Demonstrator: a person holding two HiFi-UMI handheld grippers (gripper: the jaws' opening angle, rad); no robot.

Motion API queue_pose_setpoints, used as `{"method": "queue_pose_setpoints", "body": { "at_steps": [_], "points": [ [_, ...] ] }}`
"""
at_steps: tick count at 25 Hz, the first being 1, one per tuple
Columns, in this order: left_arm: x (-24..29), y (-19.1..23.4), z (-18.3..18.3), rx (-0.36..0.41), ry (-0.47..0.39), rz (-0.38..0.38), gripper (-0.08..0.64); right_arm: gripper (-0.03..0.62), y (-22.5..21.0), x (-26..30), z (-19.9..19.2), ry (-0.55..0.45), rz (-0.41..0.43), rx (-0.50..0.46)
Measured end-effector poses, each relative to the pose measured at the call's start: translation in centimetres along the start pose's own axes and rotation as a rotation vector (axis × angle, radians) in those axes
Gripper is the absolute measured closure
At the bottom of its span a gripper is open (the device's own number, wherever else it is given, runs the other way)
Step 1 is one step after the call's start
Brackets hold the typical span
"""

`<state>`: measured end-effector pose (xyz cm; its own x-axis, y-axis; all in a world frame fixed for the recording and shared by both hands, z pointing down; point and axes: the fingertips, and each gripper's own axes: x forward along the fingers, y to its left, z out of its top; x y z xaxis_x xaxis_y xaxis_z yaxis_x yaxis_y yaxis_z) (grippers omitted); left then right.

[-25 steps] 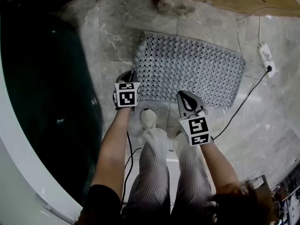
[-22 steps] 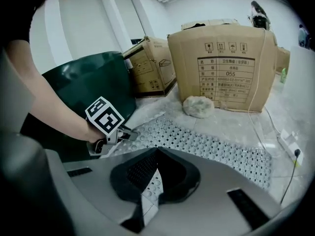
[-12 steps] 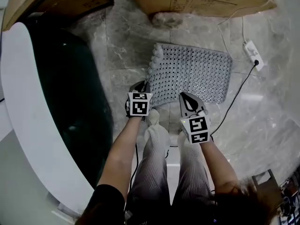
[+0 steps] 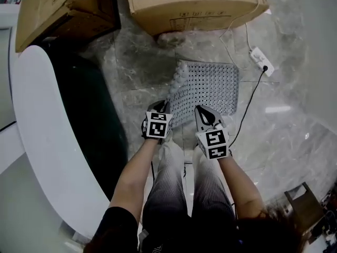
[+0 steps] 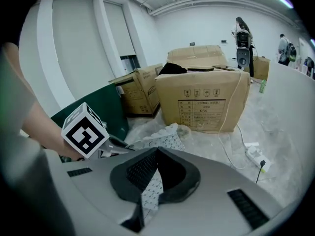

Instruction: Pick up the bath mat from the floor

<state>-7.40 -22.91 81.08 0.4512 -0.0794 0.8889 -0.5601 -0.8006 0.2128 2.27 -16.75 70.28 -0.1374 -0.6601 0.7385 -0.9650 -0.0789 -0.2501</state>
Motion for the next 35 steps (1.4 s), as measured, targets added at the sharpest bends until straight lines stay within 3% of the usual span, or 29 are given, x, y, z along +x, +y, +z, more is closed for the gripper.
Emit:
{"method": "queue_pose_setpoints", "body": {
  "at_steps": [5, 17, 21, 28, 35],
  "points": [
    [-3.7, -3.6, 3.7, 0.046, -0.015, -0.054, 0.537, 0.594, -0.6, -3.8, 1.7, -0.006, -0.014, 0.046],
    [-12.9, -10.8, 10.6, 0.045, -0.094, -0.115, 0.538, 0.594, -2.7, -12.3, 6.8, -0.07, -0.068, 0.115],
    [-16.0, -12.2, 12.4, 0.057, -0.128, -0.121, 0.538, 0.594, -3.0, -14.5, 7.3, -0.066, -0.078, 0.136],
    [-22.4, -14.5, 15.6, 0.167, -0.207, -0.137, 0.541, 0.594, -1.6, -18.4, 10.2, -0.099, -0.041, 0.128],
    [-28.4, -15.2, 16.7, 0.157, -0.257, -0.148, 0.541, 0.594, -1.0, -22.6, 13.9, -0.198, -0.036, 0.149]
  ]
}}
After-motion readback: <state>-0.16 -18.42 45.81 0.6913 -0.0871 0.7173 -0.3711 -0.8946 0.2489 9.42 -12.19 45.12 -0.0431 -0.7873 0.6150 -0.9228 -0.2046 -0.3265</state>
